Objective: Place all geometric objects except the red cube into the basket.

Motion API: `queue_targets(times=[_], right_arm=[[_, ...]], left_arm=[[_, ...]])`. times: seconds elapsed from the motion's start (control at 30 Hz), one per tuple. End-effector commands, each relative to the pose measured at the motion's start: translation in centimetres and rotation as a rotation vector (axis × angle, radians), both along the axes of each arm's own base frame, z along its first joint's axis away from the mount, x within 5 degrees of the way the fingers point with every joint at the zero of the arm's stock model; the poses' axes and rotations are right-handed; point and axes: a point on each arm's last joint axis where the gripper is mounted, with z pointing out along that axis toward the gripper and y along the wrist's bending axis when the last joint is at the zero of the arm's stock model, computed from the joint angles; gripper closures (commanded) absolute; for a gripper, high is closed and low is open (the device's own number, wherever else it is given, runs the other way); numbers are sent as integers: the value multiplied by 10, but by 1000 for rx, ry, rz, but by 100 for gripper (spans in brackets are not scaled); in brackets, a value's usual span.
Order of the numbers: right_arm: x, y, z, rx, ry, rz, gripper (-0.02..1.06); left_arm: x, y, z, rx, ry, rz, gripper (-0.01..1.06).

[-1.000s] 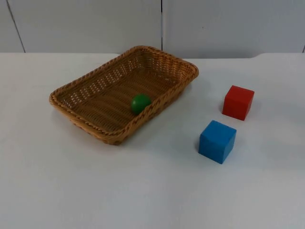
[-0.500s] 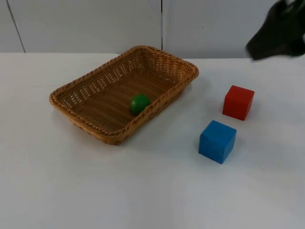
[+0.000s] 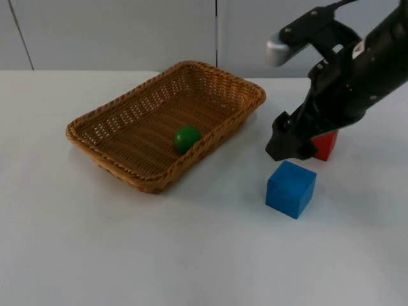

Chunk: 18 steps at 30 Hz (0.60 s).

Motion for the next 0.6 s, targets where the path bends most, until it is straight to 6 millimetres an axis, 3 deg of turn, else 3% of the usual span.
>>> queue_targets(times=[0.0, 0.17, 0.57], right_arm=[[4, 6, -4, -17, 17, 31, 1], [7, 16, -24, -34, 158, 116, 1], [10, 17, -66, -82, 232, 149, 2]], left_arm=[[-2, 0, 1, -14, -14, 2, 0], [-2, 0, 1, -14, -14, 2, 0], [-2, 0, 1, -4, -13, 2, 0]])
